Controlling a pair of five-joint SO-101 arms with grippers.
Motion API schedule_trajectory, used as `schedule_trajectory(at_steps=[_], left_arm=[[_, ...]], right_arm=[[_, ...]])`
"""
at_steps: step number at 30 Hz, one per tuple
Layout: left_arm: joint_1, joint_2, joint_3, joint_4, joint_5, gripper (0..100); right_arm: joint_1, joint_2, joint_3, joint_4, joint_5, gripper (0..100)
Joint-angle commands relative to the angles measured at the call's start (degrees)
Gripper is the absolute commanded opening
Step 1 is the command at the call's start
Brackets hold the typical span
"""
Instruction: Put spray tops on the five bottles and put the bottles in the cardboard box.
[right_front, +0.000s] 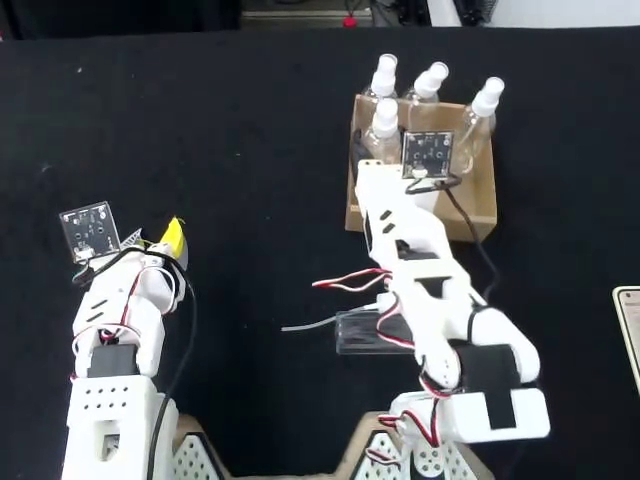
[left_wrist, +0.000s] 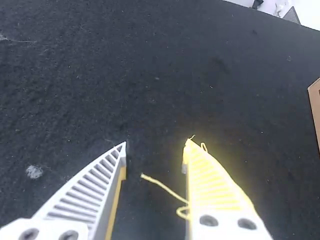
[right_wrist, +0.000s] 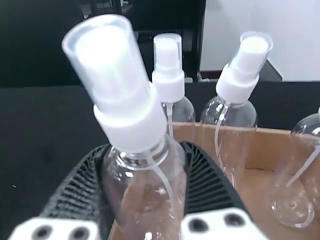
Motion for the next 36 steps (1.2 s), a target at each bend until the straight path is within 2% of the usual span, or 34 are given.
schedule_trajectory(at_steps=[1, 6, 14, 30, 36], left_arm=[[-0.57, -0.7, -0.57, -0.79, 0.62, 18], [-0.57, -0.7, -0.57, -0.88, 0.62, 18], [-0.57, -0.7, -0.57, -0.79, 0.62, 18], [-0.57, -0.7, -0.57, -0.7, 0.62, 18], [-0.57, -0.7, -0.57, -0.7, 0.62, 18]], right_arm=[[0.79, 0.75, -2.77, -1.93, -0.44, 1.5], [0.44, 2.33, -3.12, -3.08, -0.44, 1.5], [0.53, 9.1, -1.19, -18.37, 0.0, 1.5], [0.53, 11.91, -3.12, -17.76, -0.26, 1.5], [0.53, 11.47, -7.34, -5.98, -0.44, 1.5]])
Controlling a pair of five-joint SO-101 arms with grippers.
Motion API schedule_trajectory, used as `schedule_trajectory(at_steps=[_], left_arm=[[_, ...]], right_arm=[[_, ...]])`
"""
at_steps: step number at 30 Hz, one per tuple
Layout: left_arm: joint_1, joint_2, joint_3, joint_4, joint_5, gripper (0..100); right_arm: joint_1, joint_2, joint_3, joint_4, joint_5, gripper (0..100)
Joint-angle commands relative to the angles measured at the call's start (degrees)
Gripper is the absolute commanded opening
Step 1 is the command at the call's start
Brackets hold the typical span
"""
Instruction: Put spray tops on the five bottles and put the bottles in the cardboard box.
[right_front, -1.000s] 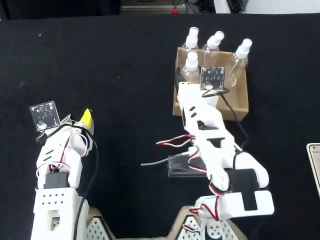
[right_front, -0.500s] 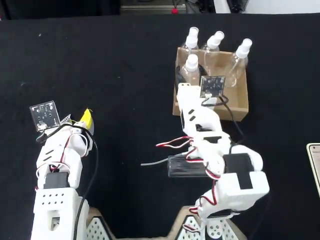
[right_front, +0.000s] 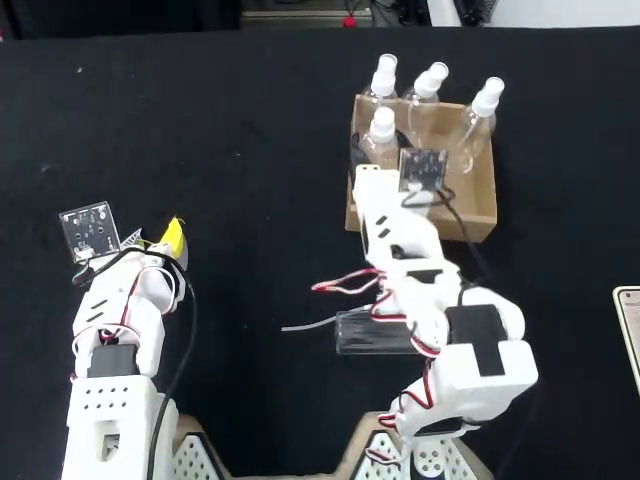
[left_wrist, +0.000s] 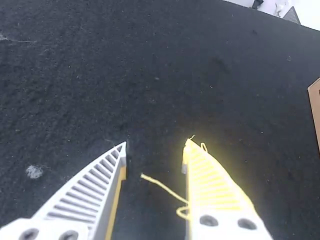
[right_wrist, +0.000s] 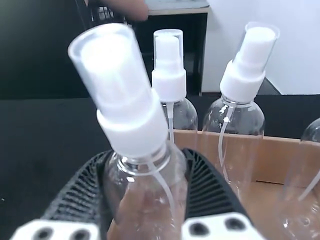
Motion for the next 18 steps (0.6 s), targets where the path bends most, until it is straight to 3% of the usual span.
schedule_trajectory(at_steps=[1, 18], left_arm=[[-0.66, -0.7, -0.57, -0.7, 0.62, 18], [-0.66, -0.7, -0.57, -0.7, 0.62, 18]], right_arm=[[0.44, -0.57, -4.97, 6.42, -0.44, 1.5], [0.35, 0.04, -4.88, 7.21, -0.53, 1.7]])
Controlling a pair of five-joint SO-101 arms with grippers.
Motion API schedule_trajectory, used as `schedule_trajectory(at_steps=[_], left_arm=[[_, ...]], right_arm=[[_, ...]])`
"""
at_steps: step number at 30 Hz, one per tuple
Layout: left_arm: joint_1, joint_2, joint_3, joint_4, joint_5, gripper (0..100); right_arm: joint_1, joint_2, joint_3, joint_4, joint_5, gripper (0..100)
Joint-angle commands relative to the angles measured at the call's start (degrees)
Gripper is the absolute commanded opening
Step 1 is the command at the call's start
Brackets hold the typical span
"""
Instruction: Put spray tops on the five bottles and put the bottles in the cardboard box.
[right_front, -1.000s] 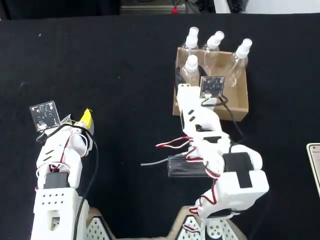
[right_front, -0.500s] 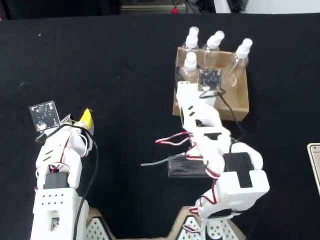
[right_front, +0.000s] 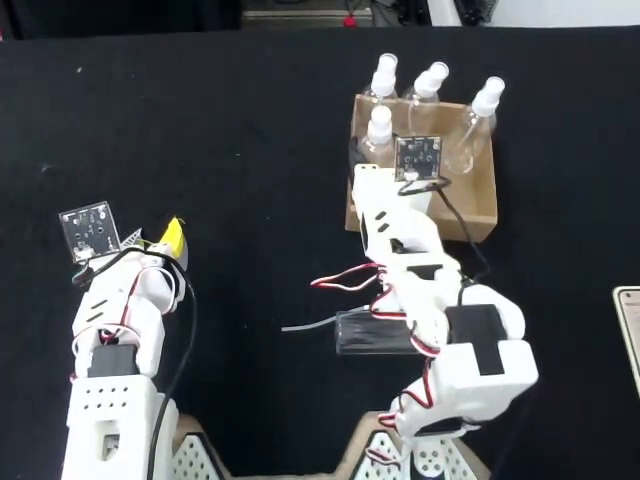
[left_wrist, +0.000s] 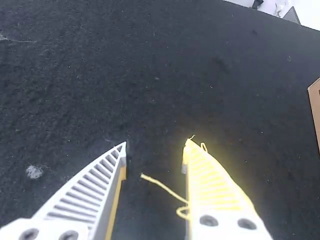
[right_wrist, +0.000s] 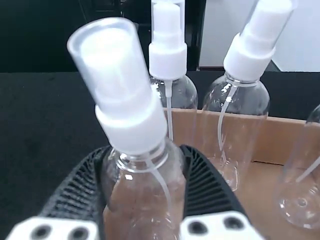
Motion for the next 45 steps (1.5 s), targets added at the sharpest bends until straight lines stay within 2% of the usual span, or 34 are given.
schedule_trajectory(at_steps=[1, 5, 10, 21, 28, 36, 45], left_arm=[[-0.66, -0.7, -0.57, -0.7, 0.62, 18], [-0.66, -0.7, -0.4, -0.7, 0.62, 18], [-0.66, -0.7, 0.13, -1.05, 0.62, 18], [-0.66, -0.7, 0.13, -1.14, 0.62, 18], [-0.66, -0.7, 0.13, -1.14, 0.62, 18], [-0.66, -0.7, 0.04, -1.14, 0.53, 18], [-0.66, -0.79, 0.04, -1.14, 0.53, 18]], right_arm=[[0.35, -0.22, -3.3, 2.02, -0.53, 1.5], [0.35, -0.31, -5.23, 7.91, -0.53, 1.5], [0.35, -0.31, -5.67, 8.62, -0.53, 1.5], [0.26, -0.84, -1.8, -0.97, -0.53, 2.1], [0.09, -0.75, -1.54, -0.97, -0.53, 18.2], [-2.9, -0.84, -0.04, -1.41, -0.26, 16.7], [-2.73, -0.84, -0.22, -1.41, -0.44, 17.0]])
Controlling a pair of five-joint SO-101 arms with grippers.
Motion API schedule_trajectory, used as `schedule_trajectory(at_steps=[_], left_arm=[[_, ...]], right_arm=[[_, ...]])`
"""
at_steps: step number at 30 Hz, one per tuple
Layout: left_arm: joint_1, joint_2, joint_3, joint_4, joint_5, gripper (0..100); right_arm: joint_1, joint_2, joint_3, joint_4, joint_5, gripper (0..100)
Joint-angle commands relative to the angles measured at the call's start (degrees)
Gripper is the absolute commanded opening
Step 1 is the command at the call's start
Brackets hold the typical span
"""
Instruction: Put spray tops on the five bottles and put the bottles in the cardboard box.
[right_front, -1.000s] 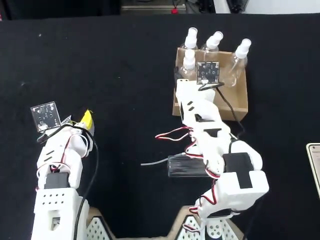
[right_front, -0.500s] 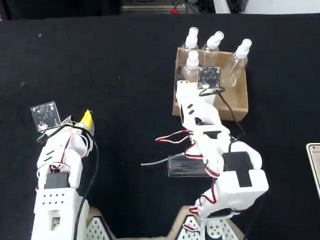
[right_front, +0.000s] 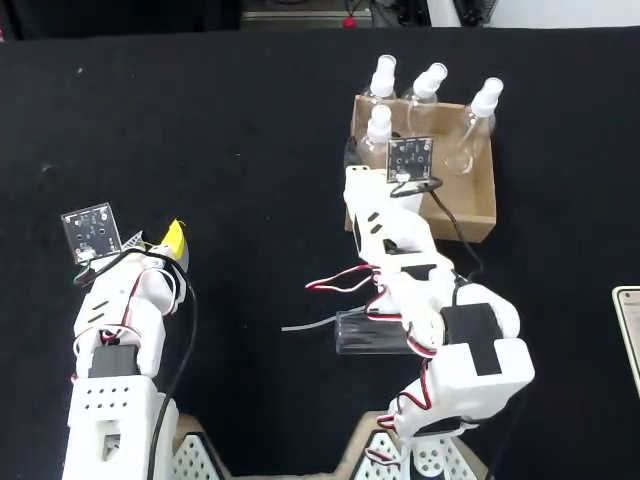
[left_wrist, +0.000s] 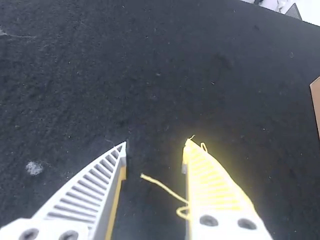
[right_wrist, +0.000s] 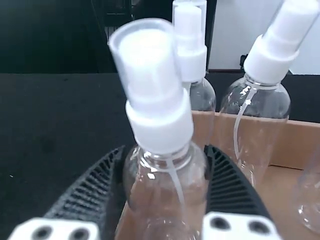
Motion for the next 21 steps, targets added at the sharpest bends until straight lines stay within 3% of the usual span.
schedule_trajectory(at_steps=[1, 5, 12, 21], left_arm=[[-0.66, -0.79, -0.66, -1.14, 0.53, 18], [-0.66, -0.79, -0.66, -1.14, 0.53, 18], [-0.66, -0.79, -0.66, -1.14, 0.53, 18], [-0.66, -0.79, -0.57, -1.14, 0.53, 18]], right_arm=[[-0.79, -0.92, -0.04, -1.41, -0.44, 17.0], [-1.14, -1.01, 0.13, -1.41, -0.44, 18.1], [-1.23, -1.01, 0.13, -1.05, -0.35, 32.9], [-0.79, -3.3, 1.1, -1.05, -0.44, 30.2]])
